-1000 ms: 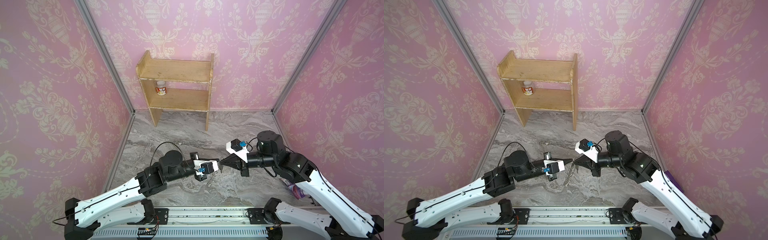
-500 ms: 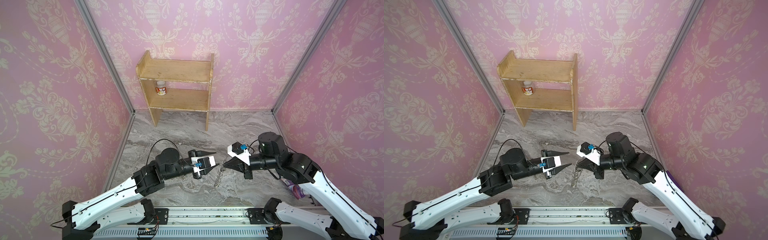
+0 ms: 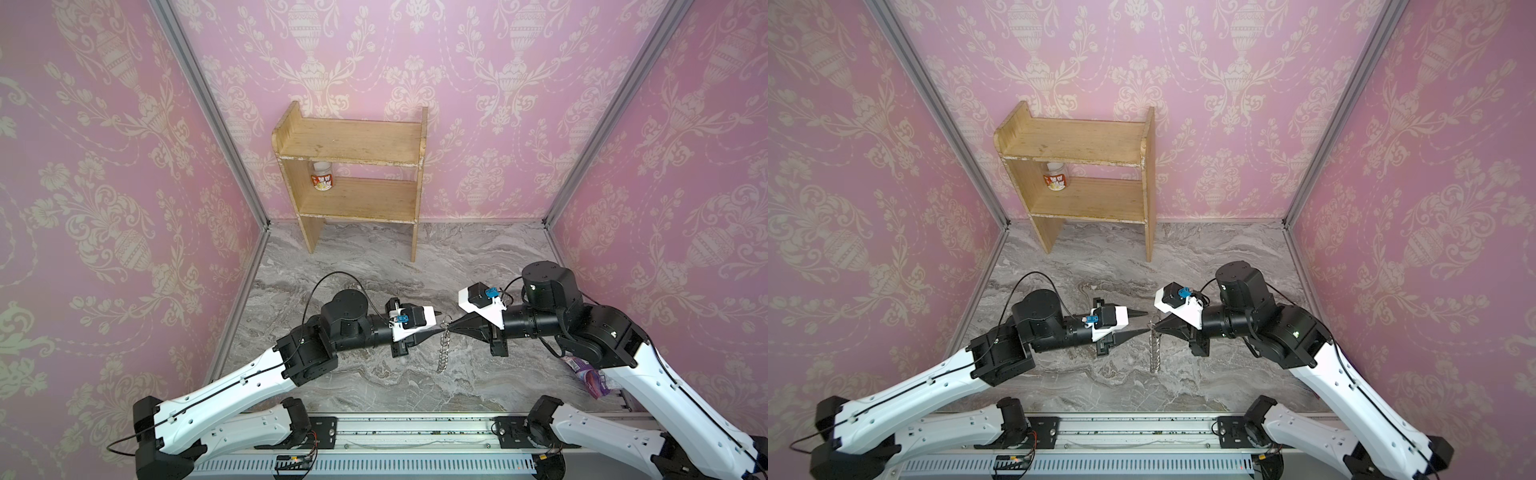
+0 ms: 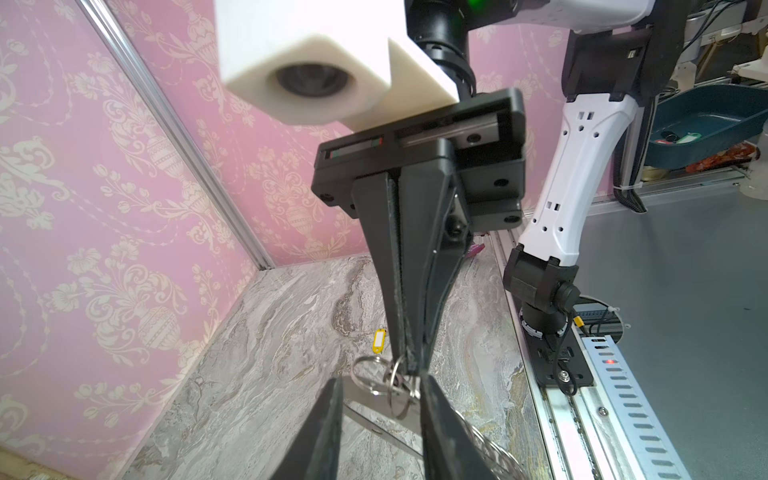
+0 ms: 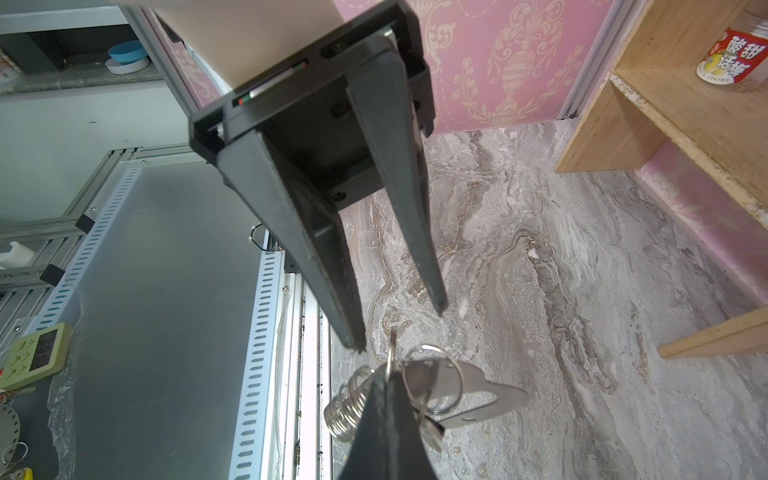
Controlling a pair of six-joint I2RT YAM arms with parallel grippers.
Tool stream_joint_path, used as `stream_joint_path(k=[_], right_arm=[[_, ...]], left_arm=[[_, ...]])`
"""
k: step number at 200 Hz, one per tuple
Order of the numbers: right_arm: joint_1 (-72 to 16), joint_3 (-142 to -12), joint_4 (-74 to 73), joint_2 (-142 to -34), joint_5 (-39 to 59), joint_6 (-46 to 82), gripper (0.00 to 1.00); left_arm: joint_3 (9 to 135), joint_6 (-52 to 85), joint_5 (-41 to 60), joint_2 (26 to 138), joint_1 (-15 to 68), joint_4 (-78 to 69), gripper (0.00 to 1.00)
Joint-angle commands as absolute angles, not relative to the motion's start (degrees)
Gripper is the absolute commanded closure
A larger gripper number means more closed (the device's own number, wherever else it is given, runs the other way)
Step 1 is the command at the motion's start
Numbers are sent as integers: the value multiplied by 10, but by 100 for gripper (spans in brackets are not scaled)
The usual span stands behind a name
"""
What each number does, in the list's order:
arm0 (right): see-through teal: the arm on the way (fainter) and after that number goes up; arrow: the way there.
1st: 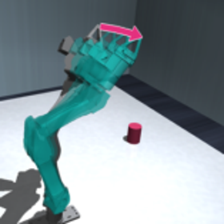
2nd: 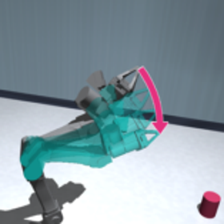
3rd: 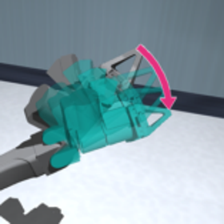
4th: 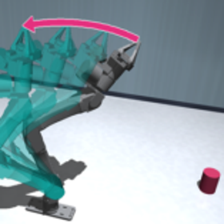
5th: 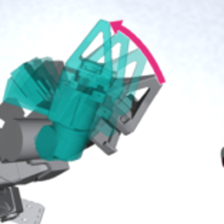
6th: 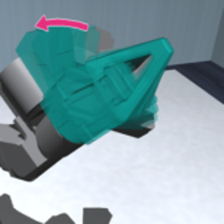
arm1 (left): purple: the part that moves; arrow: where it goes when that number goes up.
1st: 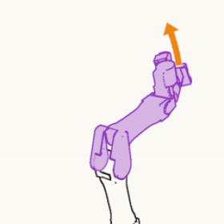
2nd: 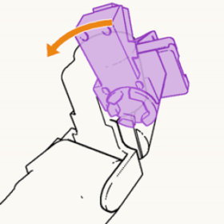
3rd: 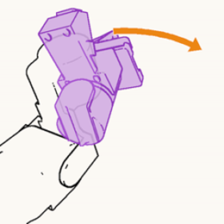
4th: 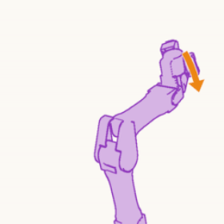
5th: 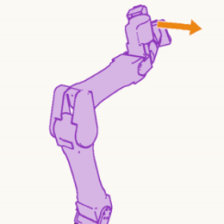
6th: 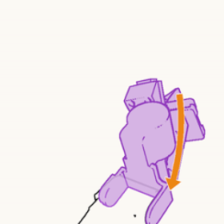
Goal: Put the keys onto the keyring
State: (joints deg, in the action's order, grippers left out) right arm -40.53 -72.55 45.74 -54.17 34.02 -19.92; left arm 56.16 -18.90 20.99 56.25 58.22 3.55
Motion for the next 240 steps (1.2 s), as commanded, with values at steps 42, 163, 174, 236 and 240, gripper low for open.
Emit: stream_joint_path(k=[42, 163, 174, 236, 240], right_arm=[[-406, -737, 423, -536, 333, -206, 100], [-393, -736, 418, -526, 336, -200, 100], [-391, -735, 418, -525, 338, -199, 100], [-384, -732, 403, -517, 352, -192, 100], [-384, -732, 402, -517, 353, -191, 100]], left_arm=[[569, -158, 251, 576, 578, 16, 79], [555, -155, 238, 566, 577, 3, 82], [554, -155, 236, 565, 577, 4, 83], [551, -150, 238, 567, 575, 0, 84], [550, -150, 237, 567, 574, -1, 83]])
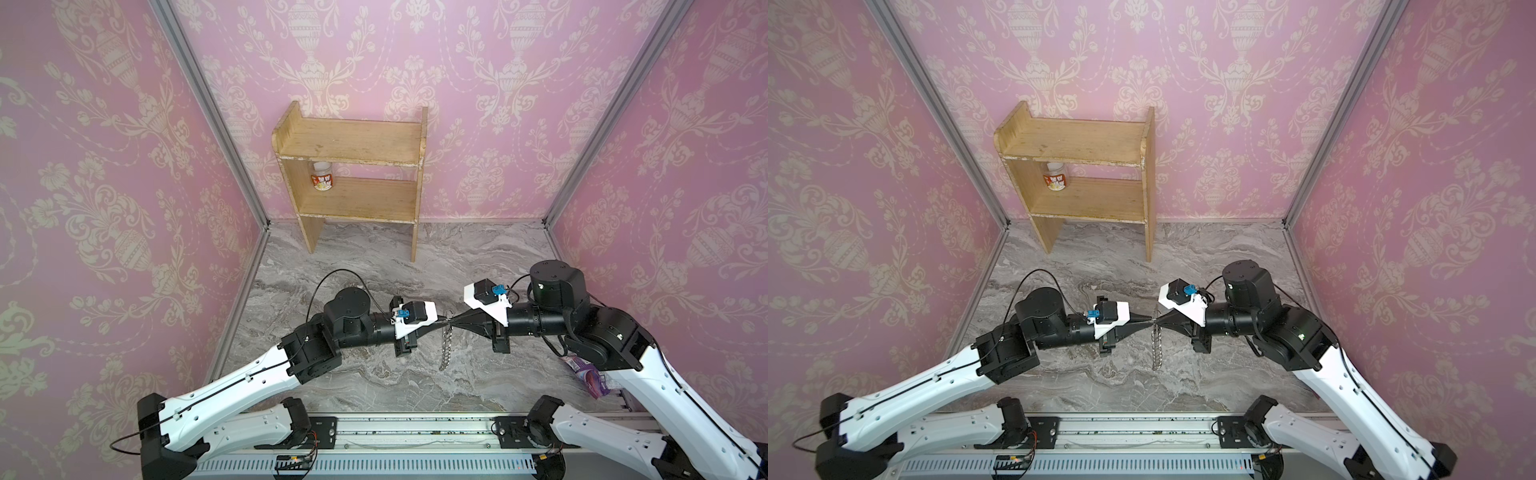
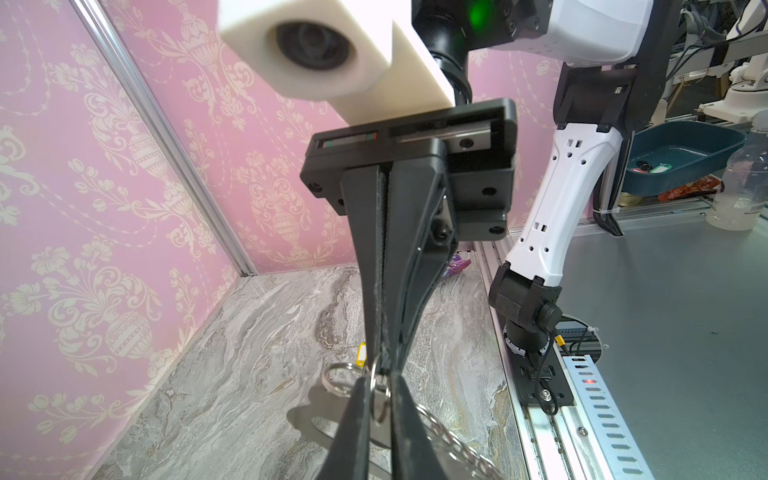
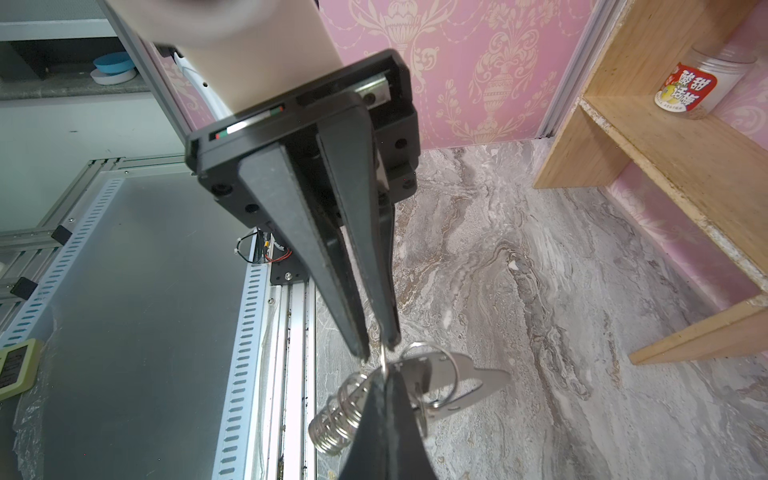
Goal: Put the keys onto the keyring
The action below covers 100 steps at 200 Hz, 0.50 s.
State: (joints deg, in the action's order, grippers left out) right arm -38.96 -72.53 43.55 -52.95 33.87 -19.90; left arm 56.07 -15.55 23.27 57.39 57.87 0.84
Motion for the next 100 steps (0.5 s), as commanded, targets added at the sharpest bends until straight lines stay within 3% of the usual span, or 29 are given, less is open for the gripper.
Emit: stream_joint_path(k=[1, 100], right_arm=[[-384, -732, 402, -517, 352, -191, 100], [-384, -729, 399, -521, 361, -190, 100]], left_arm=[[550, -149, 237, 566, 575, -1, 82], [553, -133, 233, 562, 565, -33, 83]])
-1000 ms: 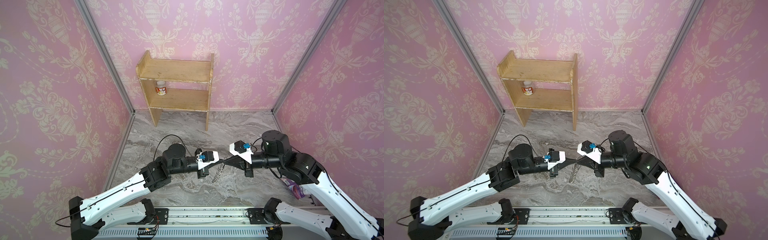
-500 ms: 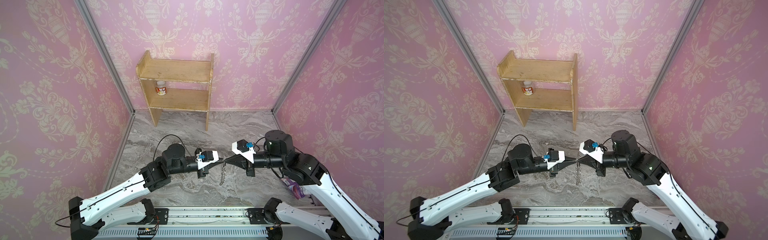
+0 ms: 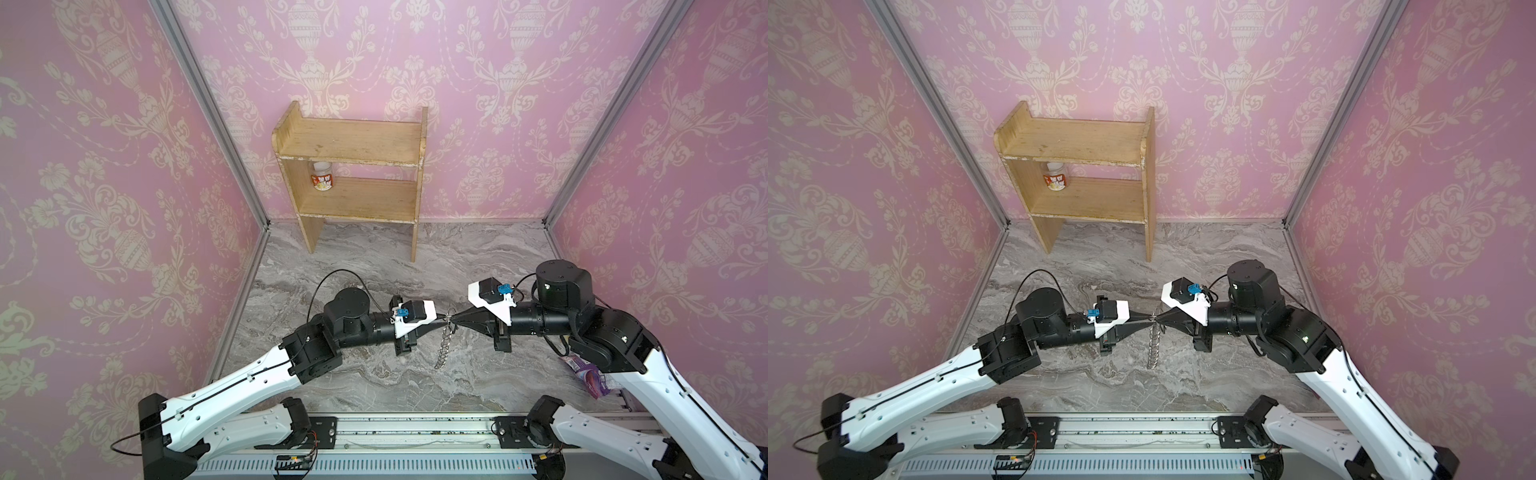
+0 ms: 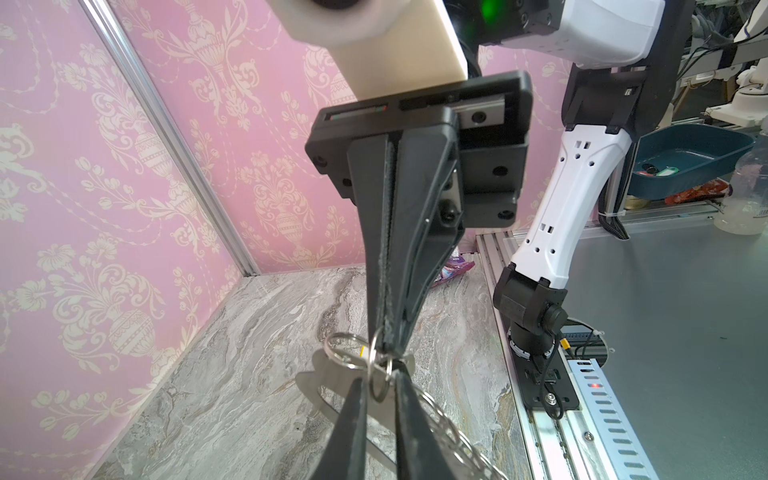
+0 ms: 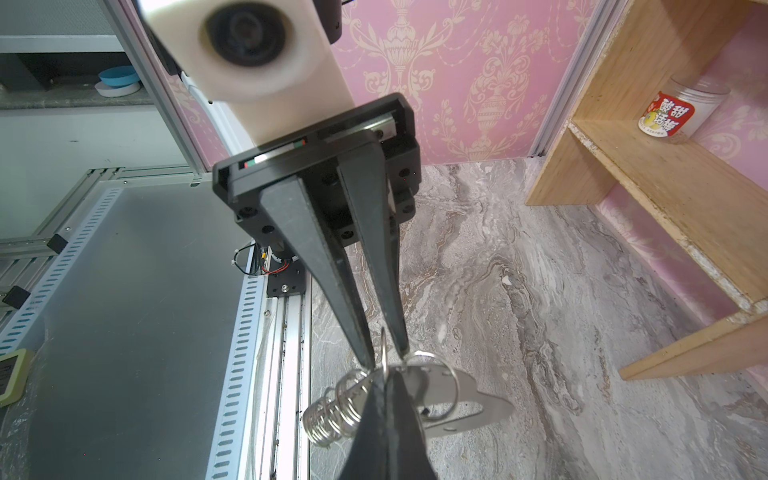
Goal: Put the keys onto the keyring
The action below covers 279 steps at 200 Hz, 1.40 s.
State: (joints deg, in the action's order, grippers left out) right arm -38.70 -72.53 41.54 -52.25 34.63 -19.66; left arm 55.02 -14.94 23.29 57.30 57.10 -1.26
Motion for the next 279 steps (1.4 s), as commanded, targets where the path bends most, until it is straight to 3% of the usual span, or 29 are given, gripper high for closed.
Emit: stream_joint_path(k=[1, 82, 134, 142, 154, 170, 198, 235, 279], right_arm=[[-383, -729, 399, -521, 361, -189, 100], [-384, -729, 403, -526, 359, -192, 100], [-383, -729, 411, -528, 358, -189, 100], [-383, -729, 417, -525, 350, -189, 94], [-383, -727, 426, -518, 332, -191, 72], [-378, -718, 434, -502, 313, -189, 59], [-363, -699, 430, -472, 303, -171, 52], [-356, -688, 425, -461, 308, -157, 51], [-346, -679, 409, -478, 231, -113, 44]], left_arm=[[553, -132, 233, 562, 565, -33, 83], [557, -129, 240, 566, 564, -39, 98], [553, -131, 246, 570, 563, -43, 100], [550, -131, 244, 567, 562, -45, 100], [546, -129, 246, 562, 558, -47, 100], [541, -116, 253, 554, 545, -56, 100], [531, -80, 304, 546, 508, -82, 100], [532, -67, 373, 554, 484, -95, 100], [526, -91, 360, 551, 479, -71, 100]])
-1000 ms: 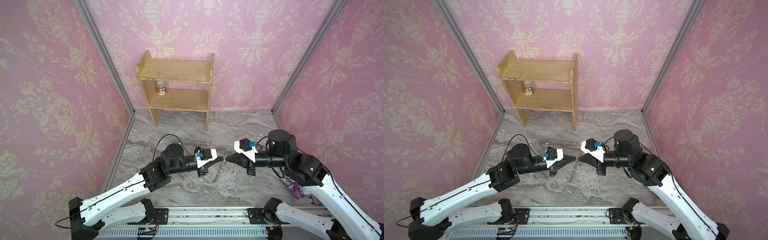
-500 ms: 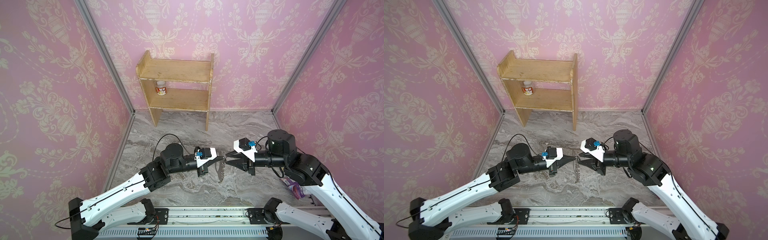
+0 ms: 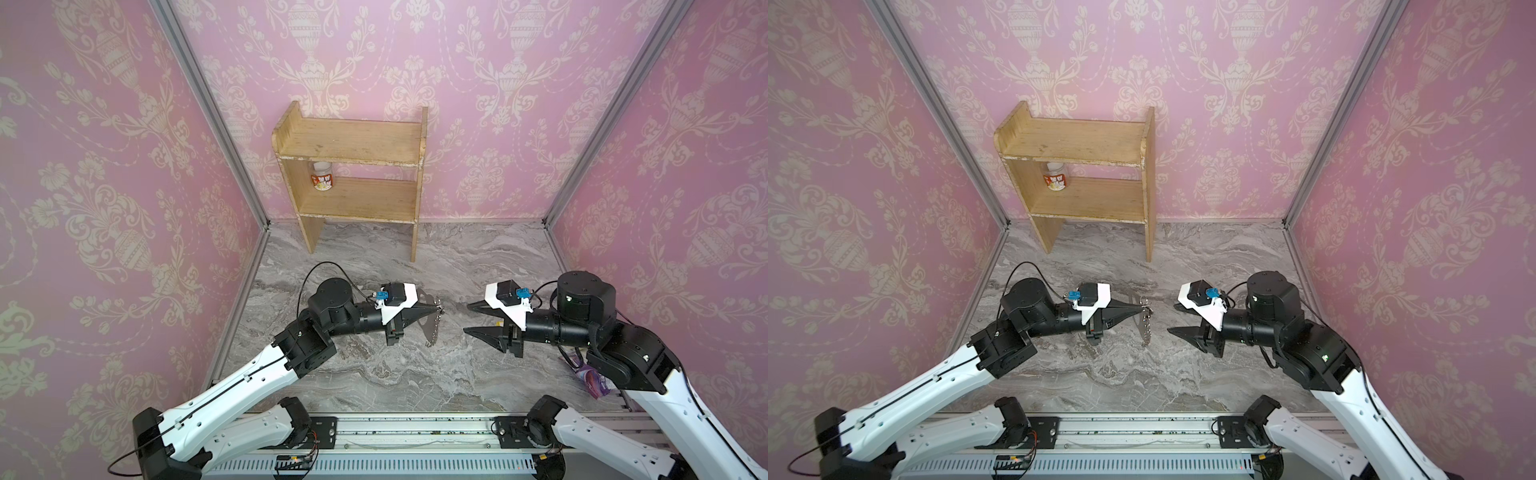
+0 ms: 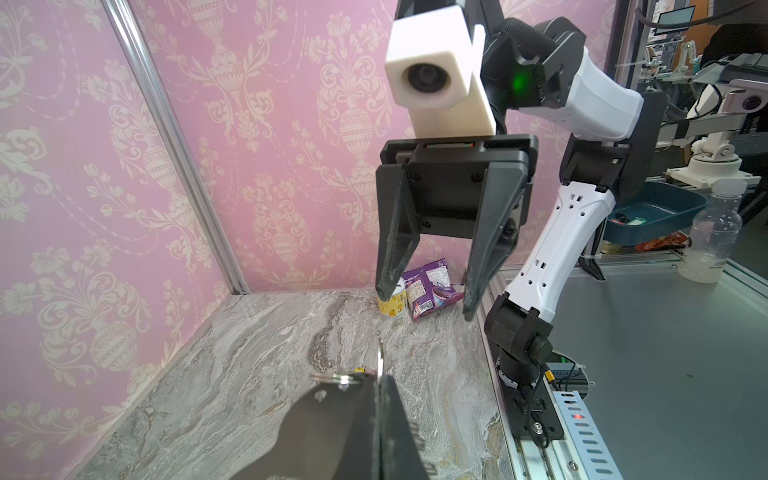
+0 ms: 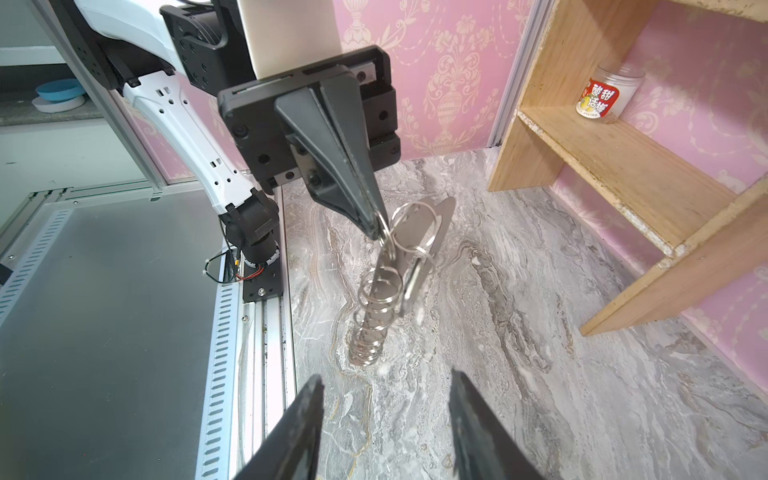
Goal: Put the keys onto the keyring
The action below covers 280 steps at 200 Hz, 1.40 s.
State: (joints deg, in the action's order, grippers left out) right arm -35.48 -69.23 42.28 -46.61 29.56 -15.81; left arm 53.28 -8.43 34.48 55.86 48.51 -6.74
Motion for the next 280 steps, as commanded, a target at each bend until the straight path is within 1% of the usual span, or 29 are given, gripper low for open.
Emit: stream_joint_path(k=[1, 30, 66, 82, 107, 133, 152, 173, 186, 210, 280], right_arm=[[-346, -679, 409, -479, 227, -110, 44], [-333, -650, 417, -509, 129, -14, 37], [-300, -584, 415, -527, 30, 129, 23], [-259, -550, 417, -543, 0, 191, 19], [-180, -488, 390, -580, -1, 257, 13], [-106, -441, 342, -614, -17, 276, 8], [-76, -431, 321, -656, -43, 284, 5], [-40, -421, 290, -709, -35, 291, 3], [-31, -418, 267, -740, -43, 280, 2], [-8, -434, 245, -791, -26, 262, 2], [3, -447, 228, -875, 37, 239, 0]], left_arm=[[525, -92, 359, 551, 479, -70, 100], [512, -96, 342, 539, 479, -64, 100], [499, -106, 328, 528, 476, -53, 100], [487, -107, 323, 525, 474, -60, 100], [472, -104, 325, 522, 471, -71, 100], [467, -110, 321, 514, 466, -61, 100], [464, -109, 323, 511, 462, -60, 100], [461, -111, 325, 511, 459, -57, 100], [458, -112, 324, 510, 458, -58, 100], [454, -109, 323, 510, 456, -62, 100], [444, -91, 322, 517, 453, -82, 100]])
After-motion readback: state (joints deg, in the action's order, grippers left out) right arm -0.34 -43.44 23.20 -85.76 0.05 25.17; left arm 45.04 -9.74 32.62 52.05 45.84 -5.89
